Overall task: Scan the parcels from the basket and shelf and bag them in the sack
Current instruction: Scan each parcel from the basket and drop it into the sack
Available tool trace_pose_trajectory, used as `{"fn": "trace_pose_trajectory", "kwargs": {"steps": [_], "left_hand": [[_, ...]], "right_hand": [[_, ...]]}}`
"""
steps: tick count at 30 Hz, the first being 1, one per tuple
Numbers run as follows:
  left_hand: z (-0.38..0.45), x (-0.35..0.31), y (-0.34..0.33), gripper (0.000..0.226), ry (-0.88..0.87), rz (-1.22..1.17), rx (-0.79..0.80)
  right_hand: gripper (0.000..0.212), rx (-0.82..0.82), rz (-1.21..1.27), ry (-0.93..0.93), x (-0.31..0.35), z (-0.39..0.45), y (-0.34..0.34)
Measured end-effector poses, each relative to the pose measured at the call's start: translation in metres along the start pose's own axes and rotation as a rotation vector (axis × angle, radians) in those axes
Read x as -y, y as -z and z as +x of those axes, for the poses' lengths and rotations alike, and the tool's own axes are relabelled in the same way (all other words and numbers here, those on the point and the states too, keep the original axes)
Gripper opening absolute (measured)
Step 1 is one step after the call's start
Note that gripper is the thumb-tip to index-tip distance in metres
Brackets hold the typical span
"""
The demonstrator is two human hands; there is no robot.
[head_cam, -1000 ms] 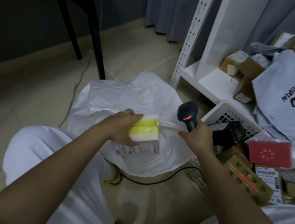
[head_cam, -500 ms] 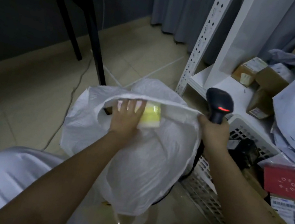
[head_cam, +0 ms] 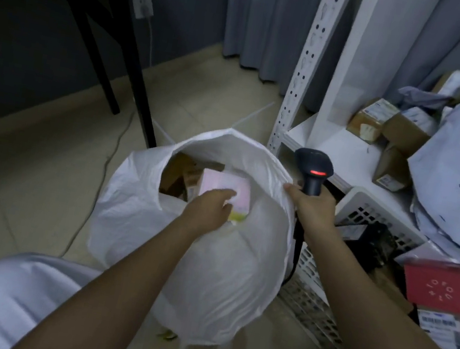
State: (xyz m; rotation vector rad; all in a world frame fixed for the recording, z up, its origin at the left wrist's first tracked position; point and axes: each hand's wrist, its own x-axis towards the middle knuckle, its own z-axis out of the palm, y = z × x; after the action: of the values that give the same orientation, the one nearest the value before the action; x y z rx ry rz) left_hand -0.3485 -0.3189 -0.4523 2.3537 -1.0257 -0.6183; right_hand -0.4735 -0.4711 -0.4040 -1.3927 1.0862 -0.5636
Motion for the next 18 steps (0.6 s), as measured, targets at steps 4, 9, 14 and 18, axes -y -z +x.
{"fn": "trace_pose_trajectory", "kwargs": {"steps": [4,9,14,18], "left_hand": [[-0.034,-0.023,-0.031,0.025,-0.096,-0.147,-0.03],[-0.061,-0.079,-0.075,0.022,-0.098,-0.394,0.132],[-0.061,-0.145,-0.123,0.021,-0.188,-0.387,0.269],[-0.054,-0.189,-0.171,0.03,-0.185,-0.267,0.403]], "right_hand": [[0.023,-0.073,0.037,-0.051,-0.027,-0.02,0.036],[0.02,-0.191,0.015,-0.148,-0.067,-0.051,0.11],[0.02,-0.368,-0.026,-0.238,-0.11,-0.08,0.196],[0.016,-0.54,-0.001,-0.303,-0.143,-0.09,0.254]]}}
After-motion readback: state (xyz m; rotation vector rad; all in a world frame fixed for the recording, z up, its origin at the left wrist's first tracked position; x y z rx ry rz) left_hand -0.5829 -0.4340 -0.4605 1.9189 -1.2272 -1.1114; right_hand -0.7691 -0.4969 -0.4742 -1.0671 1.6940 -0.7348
